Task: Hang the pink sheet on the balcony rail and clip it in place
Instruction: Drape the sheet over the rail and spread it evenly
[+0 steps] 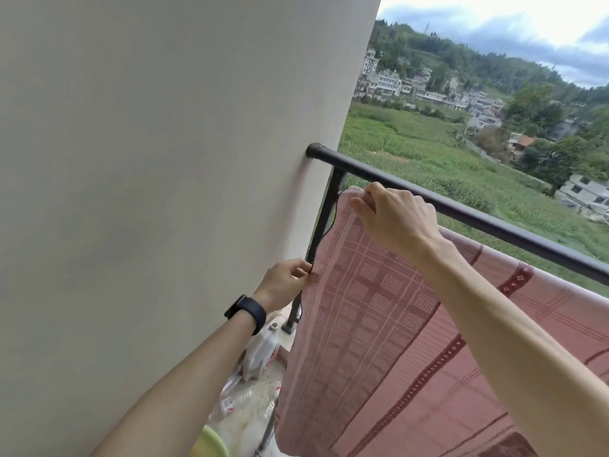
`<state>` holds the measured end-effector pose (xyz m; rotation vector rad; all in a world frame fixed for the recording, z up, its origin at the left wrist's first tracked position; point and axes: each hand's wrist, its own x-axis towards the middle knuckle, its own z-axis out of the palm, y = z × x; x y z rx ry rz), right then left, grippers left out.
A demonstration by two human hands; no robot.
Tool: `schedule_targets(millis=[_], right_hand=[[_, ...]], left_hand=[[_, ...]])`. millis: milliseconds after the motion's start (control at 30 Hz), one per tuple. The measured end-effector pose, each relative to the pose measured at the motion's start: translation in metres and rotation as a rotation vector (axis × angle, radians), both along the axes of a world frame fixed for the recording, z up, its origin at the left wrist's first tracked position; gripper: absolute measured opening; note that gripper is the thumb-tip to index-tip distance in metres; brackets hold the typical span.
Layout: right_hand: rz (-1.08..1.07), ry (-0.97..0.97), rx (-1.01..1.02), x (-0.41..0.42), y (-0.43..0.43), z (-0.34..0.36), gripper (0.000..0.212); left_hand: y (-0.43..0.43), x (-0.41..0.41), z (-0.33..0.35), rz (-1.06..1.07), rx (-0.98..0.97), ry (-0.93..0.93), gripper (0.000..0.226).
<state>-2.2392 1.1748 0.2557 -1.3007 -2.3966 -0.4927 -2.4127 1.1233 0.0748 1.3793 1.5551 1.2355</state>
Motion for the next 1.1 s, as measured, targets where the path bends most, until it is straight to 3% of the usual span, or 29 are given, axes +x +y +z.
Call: schedule_targets(millis=[167,333,400,500,600,700,800,933,1100], right_hand=[[0.019,0.042,0.016,0.024,-0.016,-0.012,0.044],[0.024,0.021,-0.090,0.055,-0.026,-0.005,0.048],[-0.034,-0.004,-0.070,0.059,-0.020,-0.009,0.048],[0.002,0.066,-0.252,0.063,-0.014,-0.009,0.038],[0.081,0.086,-0.403,0.066,-0.013,-0.008,0.028],[0.127,0.069,-0.438,0.082,-0.019,-0.020,0.024],[0.112,0.079,-0.407,0.096,-0.033,-0.031,0.028],[0.018,-0.032,-0.174,0.094,-0.054,-0.059,0.045],[0.052,-0.046,-0.108,0.095,-0.059,-0.090,0.032]], left_hand=[[-0.016,0.013,-0.010,0.119,0.009,0.038,0.010],[-0.009,0.052,-0.012,0.156,-0.027,0.080,0.014],[0.003,0.054,-0.005,0.098,-0.019,-0.020,0.023],[0.012,0.063,0.034,-0.095,0.047,-0.289,0.049],[0.013,0.073,0.063,-0.257,0.023,-0.267,0.038],[0.012,0.086,0.046,-0.274,-0.094,-0.201,0.036],[0.002,0.089,0.022,-0.261,-0.084,-0.193,0.035],[-0.012,0.092,-0.009,-0.230,0.028,-0.258,0.036],[-0.012,0.104,-0.044,-0.128,0.107,-0.273,0.022]])
